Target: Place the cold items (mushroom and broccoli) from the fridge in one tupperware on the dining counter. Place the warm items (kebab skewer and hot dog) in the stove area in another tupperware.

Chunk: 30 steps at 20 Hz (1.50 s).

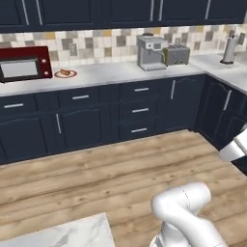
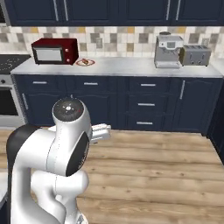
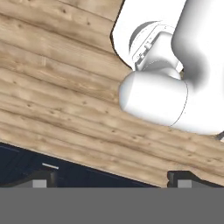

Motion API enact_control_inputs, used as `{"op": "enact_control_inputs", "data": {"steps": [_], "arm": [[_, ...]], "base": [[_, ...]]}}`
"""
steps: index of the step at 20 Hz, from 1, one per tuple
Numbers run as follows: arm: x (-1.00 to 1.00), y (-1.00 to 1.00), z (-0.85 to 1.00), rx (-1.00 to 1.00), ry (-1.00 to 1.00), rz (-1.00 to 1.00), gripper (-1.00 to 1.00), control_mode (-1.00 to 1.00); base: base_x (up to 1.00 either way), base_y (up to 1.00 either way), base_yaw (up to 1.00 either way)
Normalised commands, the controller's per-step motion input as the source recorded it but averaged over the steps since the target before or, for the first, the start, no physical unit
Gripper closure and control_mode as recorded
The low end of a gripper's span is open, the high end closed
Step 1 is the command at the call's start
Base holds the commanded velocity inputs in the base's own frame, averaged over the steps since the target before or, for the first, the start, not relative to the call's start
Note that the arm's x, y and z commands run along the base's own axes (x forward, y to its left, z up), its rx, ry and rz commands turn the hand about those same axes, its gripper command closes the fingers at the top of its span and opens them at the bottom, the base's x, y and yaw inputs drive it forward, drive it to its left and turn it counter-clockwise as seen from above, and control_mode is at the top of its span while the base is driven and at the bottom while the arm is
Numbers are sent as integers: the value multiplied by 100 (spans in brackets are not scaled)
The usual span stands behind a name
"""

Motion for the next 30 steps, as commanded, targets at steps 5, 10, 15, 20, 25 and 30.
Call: {"op": "enact_control_inputs", "data": {"steps": [5, 10, 15, 20, 25, 30], "arm": [[0, 0, 0, 0, 0, 0, -100, 100], [0, 0, 0, 0, 0, 0, -100, 100], [0, 0, 0, 0, 0, 0, -100, 100], [0, 0, 0, 0, 0, 0, -100, 100], [0, 0, 0, 0, 0, 0, -100, 100], [0, 0, 0, 0, 0, 0, -100, 100]], "base": [[100, 45, 13], [100, 54, 9], [100, 52, 4], [100, 23, 1], [100, 2, 18], [100, 5, 10]]}}
